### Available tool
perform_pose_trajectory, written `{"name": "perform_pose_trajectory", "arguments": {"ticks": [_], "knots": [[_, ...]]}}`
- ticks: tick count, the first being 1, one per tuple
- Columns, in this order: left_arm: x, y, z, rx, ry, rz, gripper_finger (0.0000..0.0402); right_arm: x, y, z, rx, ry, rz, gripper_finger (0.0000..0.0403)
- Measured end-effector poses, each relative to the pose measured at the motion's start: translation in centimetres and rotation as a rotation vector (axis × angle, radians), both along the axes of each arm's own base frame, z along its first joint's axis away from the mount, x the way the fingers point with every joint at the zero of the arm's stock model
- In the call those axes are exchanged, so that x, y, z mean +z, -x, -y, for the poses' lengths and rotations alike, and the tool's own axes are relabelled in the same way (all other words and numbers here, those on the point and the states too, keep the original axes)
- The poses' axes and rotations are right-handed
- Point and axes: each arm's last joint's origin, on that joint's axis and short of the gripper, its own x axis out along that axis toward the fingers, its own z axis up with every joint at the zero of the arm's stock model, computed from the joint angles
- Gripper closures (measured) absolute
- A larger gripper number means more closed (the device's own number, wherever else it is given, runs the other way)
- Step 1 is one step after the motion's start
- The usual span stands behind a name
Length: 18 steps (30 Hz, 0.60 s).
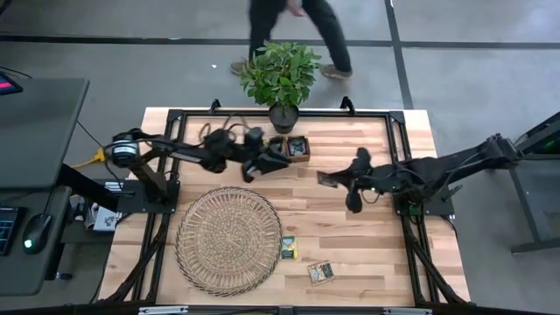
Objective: Pick & Place Tea
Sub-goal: Put the blue tea bag into the right section of the wooden organizer
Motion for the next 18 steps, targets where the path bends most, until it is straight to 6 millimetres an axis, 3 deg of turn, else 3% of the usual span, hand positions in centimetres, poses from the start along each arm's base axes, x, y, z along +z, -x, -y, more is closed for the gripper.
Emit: {"name": "perform_pose_trajectory", "arguments": {"ticks": [4, 9, 12, 18], "knots": [[-1.8, 3.6, 0.9, 0.054, 0.053, 0.019, 0.0323, -2.9, -1.0, 1.2, 0.072, -0.016, 0.142, 0.0403], [-3.4, 7.1, 1.6, 0.073, 0.106, 0.056, 0.0323, -5.8, -1.5, 4.5, 0.089, -0.056, 0.208, 0.0403], [-4.9, 7.9, 1.7, 0.074, 0.143, -0.014, 0.0323, -7.0, -2.1, 6.6, 0.092, -0.066, 0.195, 0.0403], [-5.1, 8.6, 2.0, 0.026, 0.16, -0.037, 0.0323, -7.7, -5.1, 11.4, 0.113, -0.023, 0.156, 0.0402]]}}
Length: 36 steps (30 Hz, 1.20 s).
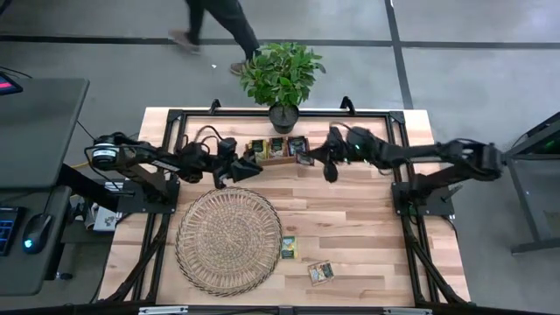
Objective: Pick & Place Tea
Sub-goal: Put the blue tea bag into the right section of the wooden organizer
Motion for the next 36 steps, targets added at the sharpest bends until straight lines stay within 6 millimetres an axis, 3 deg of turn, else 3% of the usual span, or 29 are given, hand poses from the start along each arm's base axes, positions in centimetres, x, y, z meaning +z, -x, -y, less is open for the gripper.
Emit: {"name": "perform_pose_trajectory", "arguments": {"ticks": [7, 15, 25, 36], "knots": [[0.6, 0.3, 0.2, -0.068, 0.025, 0.015, 0.0323, -1.4, -2.7, 5.0, 0.047, -0.053, -0.062, 0.0402], [0.5, 0.3, 0.3, -0.097, 0.027, -0.002, 0.0323, -3.0, -4.9, 8.6, 0.093, -0.039, -0.182, 0.0402], [0.5, 0.3, 0.3, -0.133, 0.031, -0.016, 0.0323, -3.9, -5.1, 10.5, 0.058, -0.026, -0.244, 0.0403], [0.2, 0.2, 0.3, -0.139, 0.034, -0.045, 0.0323, -4.4, -4.6, 10.6, 0.056, -0.052, -0.305, 0.0402]]}}
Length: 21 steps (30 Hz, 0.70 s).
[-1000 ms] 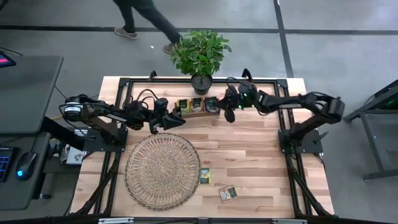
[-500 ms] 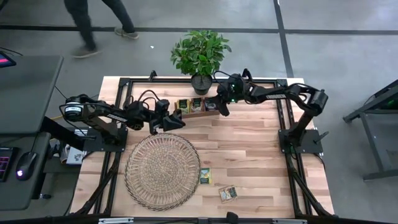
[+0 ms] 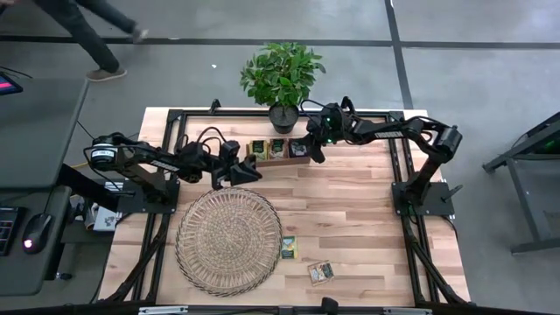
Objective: Pick & Place Tea
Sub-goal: Put the blue tea bag into the right section of the wooden organizer, then put the brown tea bag into the middle section of the wooden organizer
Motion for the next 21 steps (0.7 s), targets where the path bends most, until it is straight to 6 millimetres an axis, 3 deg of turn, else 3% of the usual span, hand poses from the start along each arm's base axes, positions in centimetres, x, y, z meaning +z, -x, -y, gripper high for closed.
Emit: {"name": "perform_pose_trajectory", "arguments": {"ticks": [7, 16, 21], "knots": [[-0.2, -0.1, 0.0, -0.01, -0.001, -0.023, 0.0323, 0.0, 0.0, 0.1, -0.019, 0.023, -0.01, 0.0371], [-0.2, -0.1, 0.0, -0.009, -0.001, -0.024, 0.0323, 0.0, 0.0, 0.1, -0.03, 0.02, -0.012, 0.0276], [-0.7, -0.4, 0.0, -0.016, 0.008, -0.089, 0.0323, 1.2, 0.4, -0.3, -0.032, 0.0, 0.009, 0.024]]}}
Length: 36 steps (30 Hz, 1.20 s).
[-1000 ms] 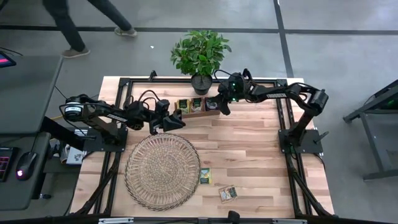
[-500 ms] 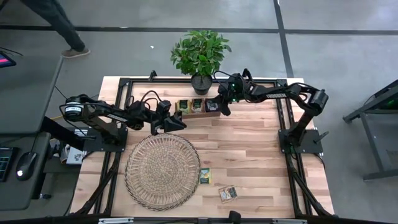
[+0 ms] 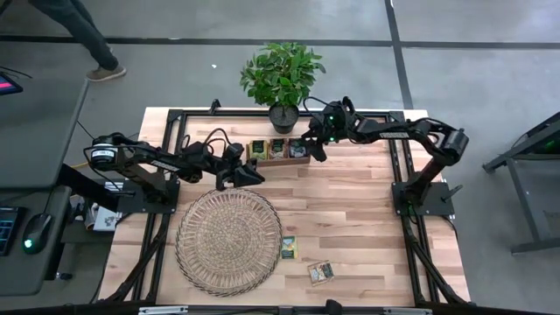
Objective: Pick & Place Tea
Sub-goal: Put the brown tea bag into the middle section of the wooden organizer
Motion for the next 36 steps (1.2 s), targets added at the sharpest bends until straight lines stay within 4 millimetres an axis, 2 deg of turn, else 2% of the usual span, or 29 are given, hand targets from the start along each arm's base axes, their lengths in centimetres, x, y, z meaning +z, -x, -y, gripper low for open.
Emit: {"name": "perform_pose_trajectory", "arguments": {"ticks": [5, 10, 14, 20, 22, 27, 30, 36], "knots": [[-1.0, -0.4, 0.1, -0.019, 0.006, -0.109, 0.0323, 2.4, 1.3, -1.2, 0.016, -0.048, -0.008, 0.0239], [-2.2, -0.8, 1.2, -0.009, -0.013, -0.221, 0.0323, 4.6, 2.6, -4.0, 0.065, -0.088, -0.061, 0.0263], [-2.8, -1.0, 2.8, -0.016, -0.03, -0.269, 0.0323, 5.6, 3.2, -6.9, 0.098, -0.131, -0.127, 0.0297], [-3.0, -2.0, 4.9, 0.018, -0.085, -0.365, 0.0323, 6.5, 3.9, -11.4, 0.072, -0.194, -0.234, 0.0377], [-2.7, -2.7, 5.7, 0.027, -0.131, -0.393, 0.0323, 6.4, 4.0, -12.9, 0.065, -0.197, -0.283, 0.0396], [-2.1, -4.9, 7.7, 0.012, -0.252, -0.456, 0.0323, 5.9, 4.5, -16.5, 0.029, -0.2, -0.403, 0.0396], [-2.1, -6.1, 9.0, 0.026, -0.289, -0.537, 0.0329, 4.9, 5.0, -18.7, 0.005, -0.214, -0.442, 0.0399], [-3.0, -7.7, 13.2, 0.059, -0.297, -0.654, 0.0393, 2.1, 7.7, -23.0, -0.048, -0.272, -0.415, 0.0399]]}}
